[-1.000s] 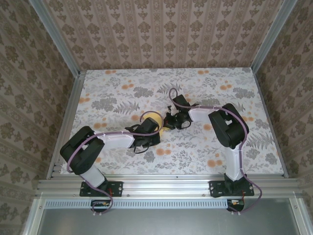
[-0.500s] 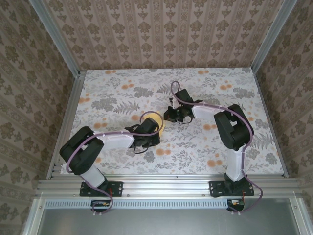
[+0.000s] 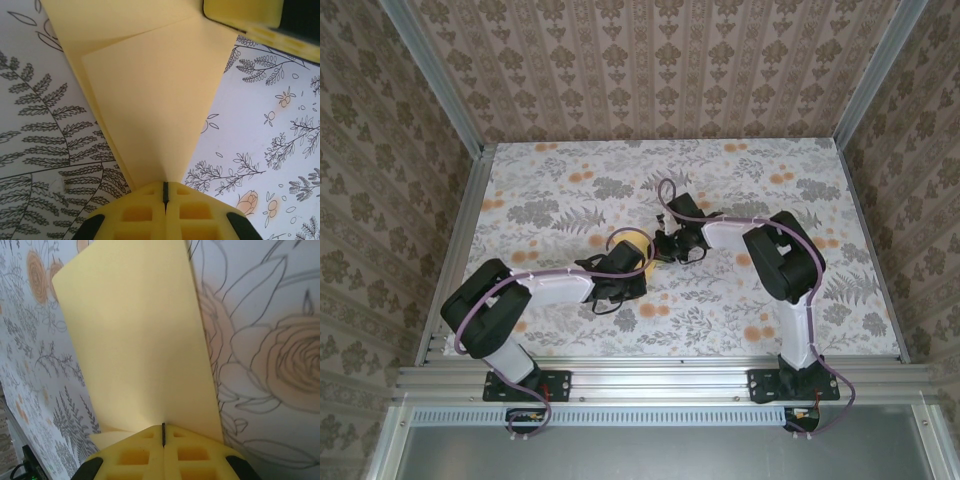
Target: Fold a paper plane with a square sheet of paper (pick it up from the middle)
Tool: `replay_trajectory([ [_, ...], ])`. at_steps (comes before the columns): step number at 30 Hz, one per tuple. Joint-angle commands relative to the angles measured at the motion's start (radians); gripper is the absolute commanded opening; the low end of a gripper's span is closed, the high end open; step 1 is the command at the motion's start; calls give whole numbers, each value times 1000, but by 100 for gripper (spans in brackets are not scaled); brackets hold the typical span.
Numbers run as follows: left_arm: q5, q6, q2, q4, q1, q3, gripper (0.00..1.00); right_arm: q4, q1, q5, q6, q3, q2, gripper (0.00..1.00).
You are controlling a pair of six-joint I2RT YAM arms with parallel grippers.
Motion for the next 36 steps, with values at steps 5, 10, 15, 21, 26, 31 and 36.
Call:
replay_trajectory([
  [5,17,36,-34,-152,-9,-22,0,-82,-42,112,9,37,48,6],
  [10,-2,54,-107,-151,-3,17,13,-96,-18,139,43,-35,-15,6],
  [15,-15,34,-152,-36,1,14,25,-59,7,227,166,-199,-138,6],
  [21,26,-9,-96,144,-3,-10,28,27,51,360,365,-387,-301,6],
  [26,58,-19,-14,211,-15,12,27,56,64,454,483,-460,-375,6],
  [31,81,-18,44,225,-22,36,20,91,64,446,478,-460,-429,12],
  [36,82,-7,66,216,-21,56,15,105,62,374,440,-428,-441,18],
])
